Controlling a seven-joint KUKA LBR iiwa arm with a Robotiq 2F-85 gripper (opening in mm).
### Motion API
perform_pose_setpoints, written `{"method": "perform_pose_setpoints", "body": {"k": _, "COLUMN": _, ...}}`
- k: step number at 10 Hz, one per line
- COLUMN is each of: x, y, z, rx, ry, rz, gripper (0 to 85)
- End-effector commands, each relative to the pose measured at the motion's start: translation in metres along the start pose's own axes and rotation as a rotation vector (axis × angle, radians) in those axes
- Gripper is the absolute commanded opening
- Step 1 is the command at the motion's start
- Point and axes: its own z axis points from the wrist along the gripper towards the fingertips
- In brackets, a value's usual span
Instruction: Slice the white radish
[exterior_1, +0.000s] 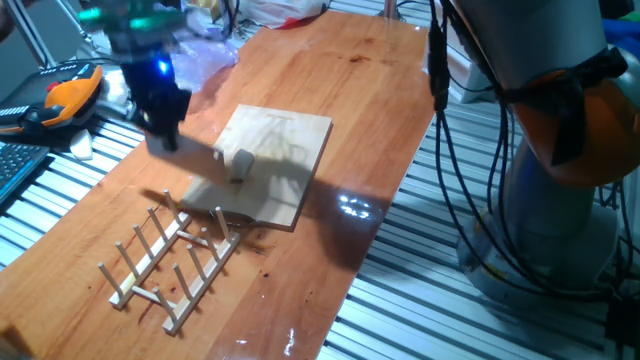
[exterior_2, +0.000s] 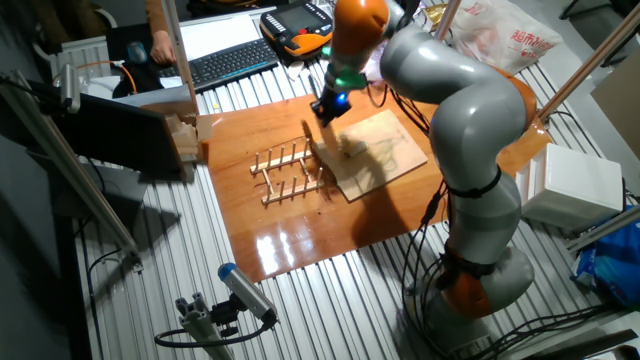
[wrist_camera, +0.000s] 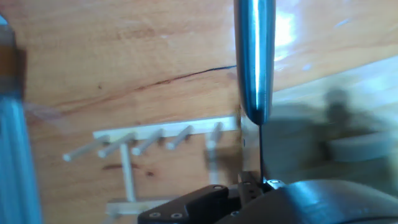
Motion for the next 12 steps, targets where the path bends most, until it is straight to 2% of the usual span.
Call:
{"method": "perform_pose_setpoints", "body": {"k": 1, "x": -0.001, "y": -0.003, "z": -0.002, "rx": 0.057, "ry": -0.002, "rz": -0.027, "gripper": 0.0}}
{"method": "perform_pose_setpoints", "body": {"k": 2, "x": -0.004, "y": -0.003, "z": 0.001, "rx": 0.131, "ry": -0.007, "rz": -0.064, "gripper": 0.0}}
{"method": "perform_pose_setpoints", "body": {"k": 3, "x": -0.007, "y": -0.006, "z": 0.004, "rx": 0.143, "ry": -0.008, "rz": -0.071, "gripper": 0.0}}
{"method": "perform_pose_setpoints", "body": {"k": 5, "x": -0.009, "y": -0.021, "z": 0.010, "rx": 0.106, "ry": -0.011, "rz": -0.083, "gripper": 0.0}}
{"method": "perform_pose_setpoints", "body": {"k": 8, "x": -0.010, "y": -0.045, "z": 0.017, "rx": 0.115, "ry": -0.019, "rz": -0.127, "gripper": 0.0}}
{"method": "perform_pose_setpoints", "body": {"k": 9, "x": -0.010, "y": -0.054, "z": 0.021, "rx": 0.132, "ry": -0.017, "rz": -0.134, "gripper": 0.0}}
{"method": "perform_pose_setpoints", "body": {"k": 10, "x": -0.007, "y": -0.065, "z": 0.025, "rx": 0.136, "ry": -0.015, "rz": -0.140, "gripper": 0.0}}
{"method": "perform_pose_setpoints", "body": {"k": 12, "x": -0.002, "y": -0.089, "z": 0.037, "rx": 0.121, "ry": -0.015, "rz": -0.154, "gripper": 0.0}}
